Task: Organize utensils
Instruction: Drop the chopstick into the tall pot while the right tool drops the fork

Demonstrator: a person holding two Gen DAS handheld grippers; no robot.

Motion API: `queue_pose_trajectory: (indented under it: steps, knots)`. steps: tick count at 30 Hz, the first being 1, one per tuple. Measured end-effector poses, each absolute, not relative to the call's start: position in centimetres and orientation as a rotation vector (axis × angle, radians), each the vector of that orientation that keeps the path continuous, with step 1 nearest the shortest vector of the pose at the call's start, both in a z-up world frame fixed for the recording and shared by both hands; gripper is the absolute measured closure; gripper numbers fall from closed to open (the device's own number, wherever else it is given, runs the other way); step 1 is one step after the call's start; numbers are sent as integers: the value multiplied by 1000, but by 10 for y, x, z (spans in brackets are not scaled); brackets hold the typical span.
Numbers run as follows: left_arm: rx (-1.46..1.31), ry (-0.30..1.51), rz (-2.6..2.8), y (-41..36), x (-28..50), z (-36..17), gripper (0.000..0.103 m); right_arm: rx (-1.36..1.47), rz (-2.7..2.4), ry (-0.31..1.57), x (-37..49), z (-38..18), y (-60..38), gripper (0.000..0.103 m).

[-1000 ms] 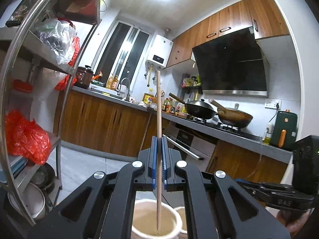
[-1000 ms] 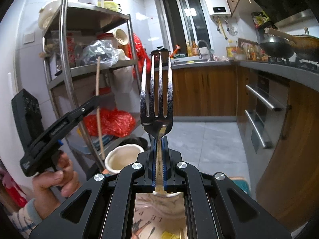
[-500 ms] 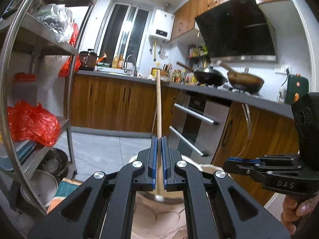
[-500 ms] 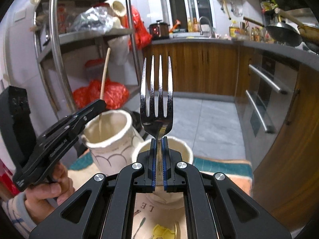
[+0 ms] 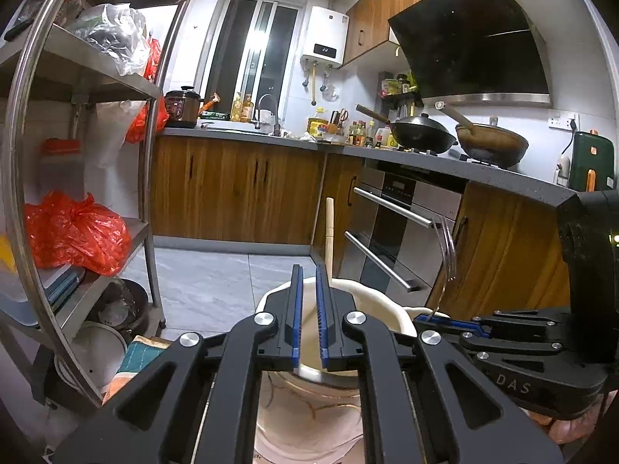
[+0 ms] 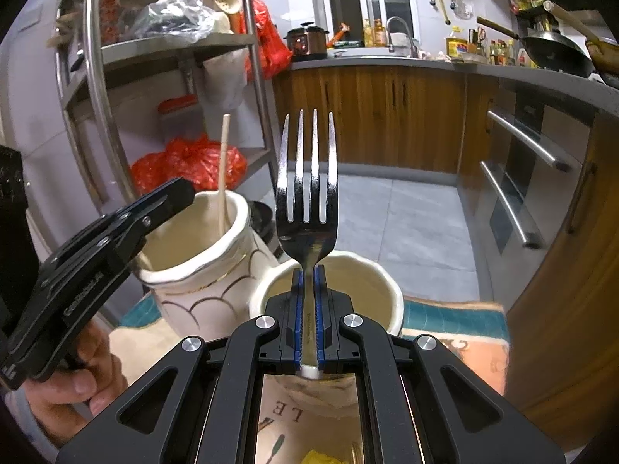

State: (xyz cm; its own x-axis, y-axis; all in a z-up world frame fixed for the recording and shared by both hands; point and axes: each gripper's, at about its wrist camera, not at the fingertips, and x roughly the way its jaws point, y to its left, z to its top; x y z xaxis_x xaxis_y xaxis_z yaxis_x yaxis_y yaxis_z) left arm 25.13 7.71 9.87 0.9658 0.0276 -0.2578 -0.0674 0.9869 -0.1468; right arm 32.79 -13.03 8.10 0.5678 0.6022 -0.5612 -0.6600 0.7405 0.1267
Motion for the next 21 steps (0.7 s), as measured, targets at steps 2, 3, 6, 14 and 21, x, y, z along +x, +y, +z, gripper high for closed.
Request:
queue_pose_trajectory:
  steps: [2, 3, 6, 14, 21]
  knots:
    - [-164, 259, 49, 79, 251, 98, 79, -92, 744, 610, 327, 79, -131, 81]
    - [-165, 254, 44, 78, 250, 98, 77, -90, 736, 602, 327, 79, -131, 78]
    - [-152, 248, 54, 76, 248, 99, 71, -81, 733, 593, 329, 79, -132, 77]
    - [-159, 228, 49, 79, 232, 103, 47, -33, 715, 557, 325, 89, -154, 65]
    - [-160, 240, 59, 83, 196, 103, 41, -33, 686, 568, 303, 79, -186, 63]
